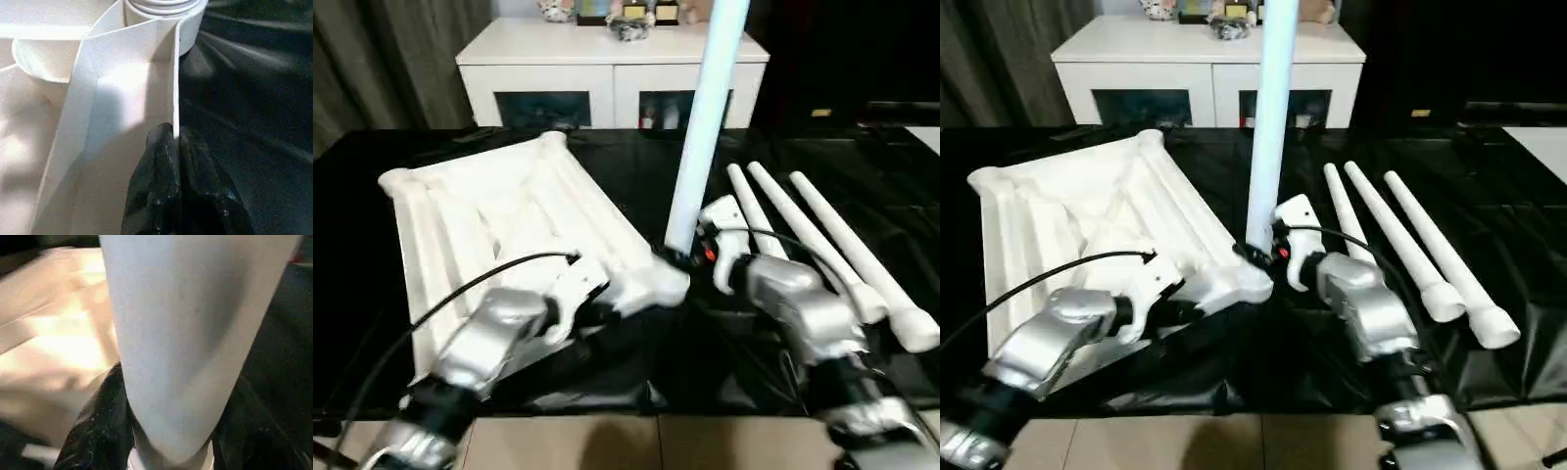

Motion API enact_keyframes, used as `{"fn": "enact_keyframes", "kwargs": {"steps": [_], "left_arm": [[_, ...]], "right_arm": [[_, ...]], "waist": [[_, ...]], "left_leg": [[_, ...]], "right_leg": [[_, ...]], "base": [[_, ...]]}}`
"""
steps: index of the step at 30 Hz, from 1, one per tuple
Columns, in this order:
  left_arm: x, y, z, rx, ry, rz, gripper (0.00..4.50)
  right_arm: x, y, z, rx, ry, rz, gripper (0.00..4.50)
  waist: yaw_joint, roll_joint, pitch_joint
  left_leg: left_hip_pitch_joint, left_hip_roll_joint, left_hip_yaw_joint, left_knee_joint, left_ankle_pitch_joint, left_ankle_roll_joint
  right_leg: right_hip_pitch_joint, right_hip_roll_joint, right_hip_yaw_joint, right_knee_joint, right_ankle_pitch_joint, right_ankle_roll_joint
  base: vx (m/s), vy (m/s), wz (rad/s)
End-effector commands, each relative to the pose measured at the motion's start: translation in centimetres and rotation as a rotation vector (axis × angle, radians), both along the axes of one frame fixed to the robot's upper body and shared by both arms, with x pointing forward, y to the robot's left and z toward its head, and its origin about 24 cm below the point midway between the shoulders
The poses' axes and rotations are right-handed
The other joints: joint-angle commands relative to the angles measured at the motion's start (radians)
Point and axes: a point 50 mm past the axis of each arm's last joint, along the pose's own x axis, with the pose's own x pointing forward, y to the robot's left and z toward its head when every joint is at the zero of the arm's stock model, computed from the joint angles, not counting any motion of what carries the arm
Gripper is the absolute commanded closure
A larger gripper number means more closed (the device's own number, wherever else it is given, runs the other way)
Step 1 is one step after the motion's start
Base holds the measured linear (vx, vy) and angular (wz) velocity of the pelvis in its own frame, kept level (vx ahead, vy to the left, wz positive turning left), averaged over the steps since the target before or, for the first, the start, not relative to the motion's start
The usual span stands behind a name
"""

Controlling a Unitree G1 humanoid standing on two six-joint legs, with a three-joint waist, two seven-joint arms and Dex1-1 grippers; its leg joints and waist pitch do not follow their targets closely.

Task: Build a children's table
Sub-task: Rotate leg to tighten

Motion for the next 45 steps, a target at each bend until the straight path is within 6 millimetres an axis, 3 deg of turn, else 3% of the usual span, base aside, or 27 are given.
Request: {"fn": "enact_keyframes", "kwargs": {"steps": [1, 2, 3, 5, 6, 7, 8, 9, 10, 11, 12, 13, 14, 15, 16, 17, 18, 20, 24, 29, 30, 34, 35, 36, 37, 42, 45], "left_arm": [[1.0, 0.6, 0.1, 0.032, -0.019, 0.12, 4.5], [1.3, 0.2, 0.0, 0.043, -0.017, 0.146, 4.5], [1.7, -0.3, -0.1, 0.06, -0.013, 0.185, 4.5], [2.1, -1.2, -0.1, 0.073, -0.014, 0.21, 4.5], [2.5, -2.6, 0.1, 0.081, -0.018, 0.232, 4.5], [2.6, -3.1, 0.1, 0.085, -0.02, 0.231, 4.5], [2.7, -3.2, 0.2, 0.085, -0.022, 0.236, 4.5], [2.8, -3.4, 0.3, 0.083, -0.026, 0.247, 4.5], [2.9, -3.7, 0.4, 0.082, -0.028, 0.261, 4.5], [3.1, -4.1, 0.6, 0.078, -0.034, 0.281, 4.5], [3.3, -4.2, 0.7, 0.082, -0.04, 0.293, 4.5], [3.3, -4.2, 0.7, 0.082, -0.04, 0.293, 4.5], [3.4, -4.2, 0.8, 0.086, -0.044, 0.3, 4.5], [3.4, -4.2, 0.8, 0.089, -0.046, 0.304, 4.5], [3.4, -4.1, 0.8, 0.091, -0.047, 0.308, 4.5], [3.5, -4.0, 0.8, 0.094, -0.047, 0.312, 4.5], [3.5, -3.8, 0.8, 0.097, -0.046, 0.317, 4.5], [3.5, -3.4, 0.7, 0.102, -0.046, 0.317, 4.5], [3.4, -3.3, 0.7, 0.094, -0.042, 0.308, 4.5], [3.4, -3.2, 0.9, 0.088, -0.06, 0.278, 4.5], [3.4, -3.1, 0.9, 0.085, -0.062, 0.273, 4.5], [3.2, -2.9, 0.9, 0.071, -0.078, 0.236, 4.5], [3.1, -2.9, 1.0, 0.068, -0.085, 0.222, 4.5], [3.0, -2.8, 1.0, 0.066, -0.09, 0.208, 4.5], [2.9, -2.6, 1.0, 0.065, -0.094, 0.194, 4.5], [2.8, -2.2, 1.4, 0.059, -0.122, 0.132, 4.5], [2.5, -2.0, 1.6, 0.053, -0.128, 0.085, 4.5]], "right_arm": [[-1.6, -1.2, -5.0, -0.096, 0.236, -0.098, 2.66], [-1.5, -1.0, -5.3, -0.111, 0.24, -0.135, 2.66], [-1.3, -0.7, -5.6, -0.135, 0.248, -0.193, 2.66], [-1.0, -0.4, -5.9, -0.157, 0.253, -0.272, 2.66], [-0.5, -0.1, -6.3, -0.175, 0.26, -0.391, 2.66], [-0.4, 0.0, -6.4, -0.183, 0.261, -0.44, 2.66], [-0.3, 0.1, -6.5, -0.185, 0.26, -0.449, 2.66], [-0.2, 0.2, -6.5, -0.186, 0.26, -0.472, 2.66], [-0.2, 0.3, -6.6, -0.181, 0.263, -0.5, 2.66], [0.0, 0.5, -6.7, -0.179, 0.264, -0.545, 2.66], [0.1, 0.6, -6.6, -0.166, 0.262, -0.581, 2.66], [0.1, 0.6, -6.6, -0.166, 0.262, -0.581, 2.66], [0.2, 0.7, -6.6, -0.154, 0.258, -0.607, 2.66], [0.3, 0.7, -6.5, -0.15, 0.254, -0.618, 2.66], [0.4, 0.8, -6.4, -0.148, 0.251, -0.628, 2.66], [0.5, 0.9, -6.3, -0.143, 0.246, -0.638, 2.66], [0.7, 1.1, -6.2, -0.141, 0.238, -0.64, 2.66], [1.1, 1.3, -5.8, -0.139, 0.22, -0.636, 2.66], [1.5, 1.6, -5.4, -0.13, 0.199, -0.62, 2.66], [2.2, 2.3, -4.2, -0.04, 0.154, -0.565, 2.66], [2.4, 2.4, -4.0, -0.017, 0.144, -0.554, 2.31], [3.1, 2.8, -2.4, 0.044, 0.077, -0.475, 1.86], [3.2, 2.8, -2.0, 0.051, 0.058, -0.445, 1.78], [3.3, 2.8, -1.6, 0.052, 0.038, -0.42, 1.7], [3.4, 2.8, -1.2, 0.053, 0.016, -0.392, 1.61], [3.2, 2.2, 0.2, 0.047, -0.058, -0.272, 1.07], [2.7, 1.6, 0.9, 0.05, -0.09, -0.189, 0.9]], "waist": [[-0.015, -0.002, -0.014], [-0.018, 0.008, -0.016], [-0.02, 0.015, -0.013], [-0.025, 0.026, -0.008], [-0.024, 0.03, -0.008], [-0.014, 0.034, -0.007], [0.052, 0.045, -0.014], [0.075, 0.019, -0.019], [0.055, -0.021, -0.029], [0.023, -0.041, -0.012], [0.029, -0.033, -0.021], [0.037, -0.013, -0.022], [0.028, 0.012, -0.037], [0.001, -0.007, -0.011], [-0.003, 0.014, -0.025], [-0.012, 0.008, -0.026], [-0.013, 0.008, -0.024], [-0.015, 0.001, -0.024], [-0.012, -0.007, -0.021], [-0.009, -0.007, -0.021], [-0.009, -0.006, -0.021], [-0.006, -0.006, -0.037], [-0.003, -0.003, -0.042], [-0.003, -0.003, -0.042], [-0.003, -0.001, -0.043], [0.004, -0.001, -0.057], [0.007, 0.001, -0.053]], "left_leg": [[0.048, 0.063, -0.071, -0.095, -0.667, -0.105], [0.044, 0.066, -0.078, -0.107, -0.706, -0.11], [0.044, 0.068, -0.078, -0.115, -0.729, -0.117], [0.052, 0.071, -0.083, -0.141, -0.84, -0.144], [0.04, 0.079, -0.078, -0.169, -0.89, -0.153], [0.005, 0.09, -0.052, -0.224, -0.926, -0.15], [-0.069, 0.095, 0.017, -0.301, -0.955, -0.152], [-0.056, 0.09, 0.047, -0.288, -0.851, -0.117], [0.016, 0.072, 0.054, -0.226, -0.689, -0.11], [0.144, 0.011, -0.057, 0.105, -0.301, -0.045], [-0.035, -0.019, -0.129, 0.085, -0.064, -0.014], [-0.037, 0.038, -0.123, -0.05, -0.112, -0.084], [0.059, 0.065, -0.114, -0.072, -0.205, -0.122], [0.046, 0.066, -0.099, -0.091, -0.368, -0.125], [0.061, 0.054, -0.085, -0.096, -0.507, -0.133], [0.053, 0.049, -0.08, -0.094, -0.516, -0.125], [0.033, 0.048, -0.082, -0.1, -0.503, -0.113], [0.025, 0.049, -0.082, -0.103, -0.488, -0.105], [0.024, 0.046, -0.075, -0.102, -0.459, -0.086], [0.018, 0.05, -0.074, -0.106, -0.42, -0.08], [0.018, 0.05, -0.073, -0.106, -0.419, -0.079], [0.003, 0.055, -0.067, -0.1, -0.268, -0.056], [-0.001, 0.057, -0.058, -0.093, -0.21, -0.04], [-0.001, 0.057, -0.058, -0.093, -0.21, -0.04], [-0.001, 0.054, -0.052, -0.087, -0.175, -0.02], [-0.007, 0.049, -0.043, -0.06, 0.018, 0.052], [-0.007, 0.052, -0.042, -0.063, -0.016, 0.07]], "right_leg": [[-0.026, -0.075, 0.026, -0.133, -0.697, -0.047], [-0.013, -0.072, 0.018, -0.132, -0.643, -0.044], [-0.014, -0.067, 0.015, -0.132, -0.62, -0.047], [-0.007, -0.048, -0.013, -0.126, -0.533, -0.055], [0.016, -0.038, -0.024, -0.101, -0.449, -0.066], [0.049, -0.019, -0.032, -0.029, -0.349, -0.087], [0.109, 0.007, -0.044, 0.119, -0.226, -0.086], [0.096, 0.003, -0.013, 0.114, -0.233, -0.069], [0.038, -0.023, 0.034, 0.047, -0.425, -0.048], [-0.132, -0.204, 0.09, -0.207, -0.968, -0.075], [0.052, -0.187, 0.129, -0.141, -0.912, -0.099], [0.064, -0.107, 0.063, -0.082, -0.563, -0.11], [-0.008, -0.034, 0.036, -0.05, -0.196, -0.141], [-0.011, -0.022, 0.038, -0.064, -0.199, -0.145], [-0.006, -0.031, 0.041, -0.068, -0.242, -0.168], [-0.001, -0.037, 0.041, -0.075, -0.249, -0.173], [0.015, -0.048, 0.042, -0.079, -0.265, -0.173], [0.023, -0.058, 0.041, -0.087, -0.299, -0.157], [0.013, -0.068, 0.049, -0.104, -0.428, -0.125], [0.014, -0.07, 0.049, -0.107, -0.44, -0.114], [0.014, -0.069, 0.049, -0.106, -0.435, -0.116], [0.032, -0.066, 0.047, -0.084, -0.204, -0.168], [0.032, -0.064, 0.041, -0.076, -0.084, -0.215], [0.032, -0.064, 0.041, -0.076, -0.084, -0.215], [0.035, -0.059, 0.038, -0.067, -0.007, -0.248], [0.044, -0.054, 0.037, -0.038, 0.298, -0.3], [0.045, -0.056, 0.035, -0.042, 0.265, -0.313]], "base": [[0.0, 0.0, 0.0], [0.0, 0.0, 0.0], [0.0, 0.0, 0.0], [-0.051, 0.053, -0.07], [-0.057, 0.053, -0.06], [-0.095, 0.031, 0.0], [-0.088, -0.031, 0.23], [-0.088, -0.031, 0.23], [0.022, -0.124, 0.3], [0.116, -0.065, -0.23], [0.116, -0.065, -0.23], [0.08, 0.067, -0.28], [-0.07, 0.02, 0.27], [-0.07, 0.02, 0.27], [-0.094, -0.038, 0.31], [0.0, 0.0, 0.0], [0.0, 0.0, 0.0], [0.0, 0.0, 0.0], [0.0, 0.0, 0.0], [0.0, 0.0, 0.0], [0.0, 0.0, 0.0], [0.0, 0.0, 0.0], [0.0, 0.0, 0.0], [0.0, 0.0, 0.0], [0.0, 0.0, 0.0], [0.02, -0.001, 0.0], [0.017, 0.001, 0.0]]}}
